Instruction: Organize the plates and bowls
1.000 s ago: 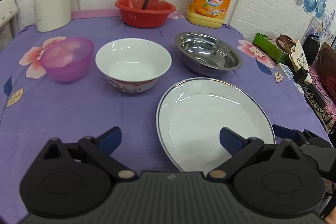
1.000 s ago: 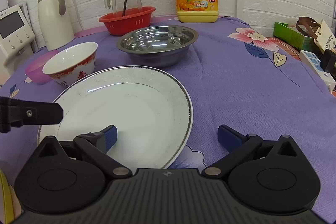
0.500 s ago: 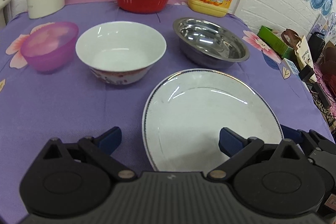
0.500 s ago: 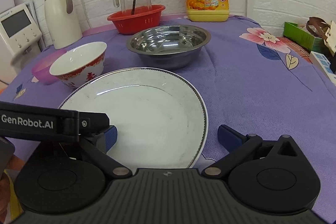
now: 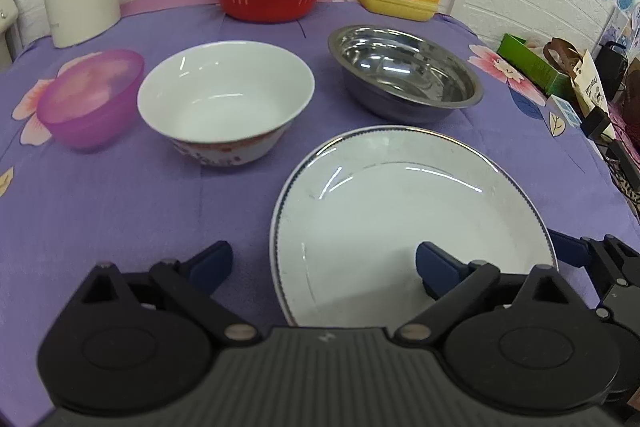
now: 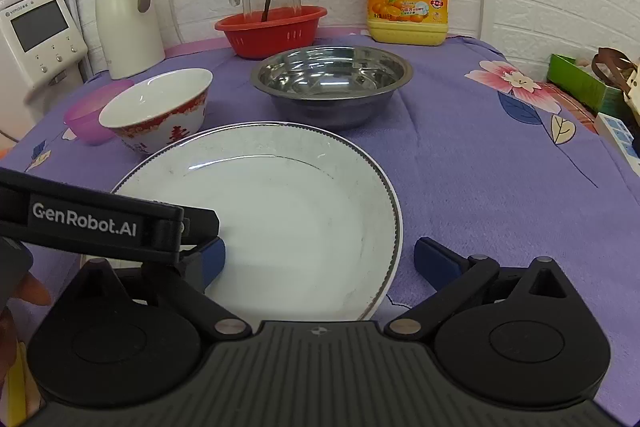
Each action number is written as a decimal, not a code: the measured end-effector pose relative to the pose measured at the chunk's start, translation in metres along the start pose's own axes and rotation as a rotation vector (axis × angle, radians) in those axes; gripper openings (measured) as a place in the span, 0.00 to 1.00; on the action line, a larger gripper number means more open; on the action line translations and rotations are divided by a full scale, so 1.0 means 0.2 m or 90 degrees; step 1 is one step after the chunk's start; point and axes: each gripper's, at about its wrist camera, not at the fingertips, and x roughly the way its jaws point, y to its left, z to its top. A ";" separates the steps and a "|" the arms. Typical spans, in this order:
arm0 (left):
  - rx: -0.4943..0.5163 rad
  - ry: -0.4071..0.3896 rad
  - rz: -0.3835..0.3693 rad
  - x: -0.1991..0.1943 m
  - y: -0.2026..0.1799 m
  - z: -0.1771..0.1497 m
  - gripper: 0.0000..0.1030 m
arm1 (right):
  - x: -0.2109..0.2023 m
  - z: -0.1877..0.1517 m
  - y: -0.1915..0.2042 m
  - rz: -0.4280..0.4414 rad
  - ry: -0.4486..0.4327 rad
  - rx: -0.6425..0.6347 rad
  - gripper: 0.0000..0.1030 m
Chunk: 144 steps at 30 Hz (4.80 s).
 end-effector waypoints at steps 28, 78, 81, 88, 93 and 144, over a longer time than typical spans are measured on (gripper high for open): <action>0.016 -0.095 -0.041 -0.44 0.01 -0.10 0.60 | -0.41 -0.05 0.20 0.036 -0.093 0.009 1.00; -0.112 -0.193 -0.011 -1.20 0.60 -0.86 0.91 | -0.71 -0.40 0.74 0.158 -0.059 -0.098 1.00; -0.116 -0.194 -0.021 -1.19 0.58 -0.83 0.94 | -0.72 -0.39 0.70 0.160 -0.064 -0.079 1.00; -0.116 -0.173 -0.054 -1.07 0.46 -0.72 0.94 | -0.70 -0.36 0.56 0.140 -0.067 -0.044 1.00; -0.121 -0.155 -0.076 -0.97 0.38 -0.65 0.94 | -0.64 -0.31 0.38 0.108 -0.052 -0.018 1.00; -0.089 -0.130 -0.138 -0.70 0.31 -0.23 0.94 | 0.01 0.24 -0.10 0.020 0.075 -0.019 1.00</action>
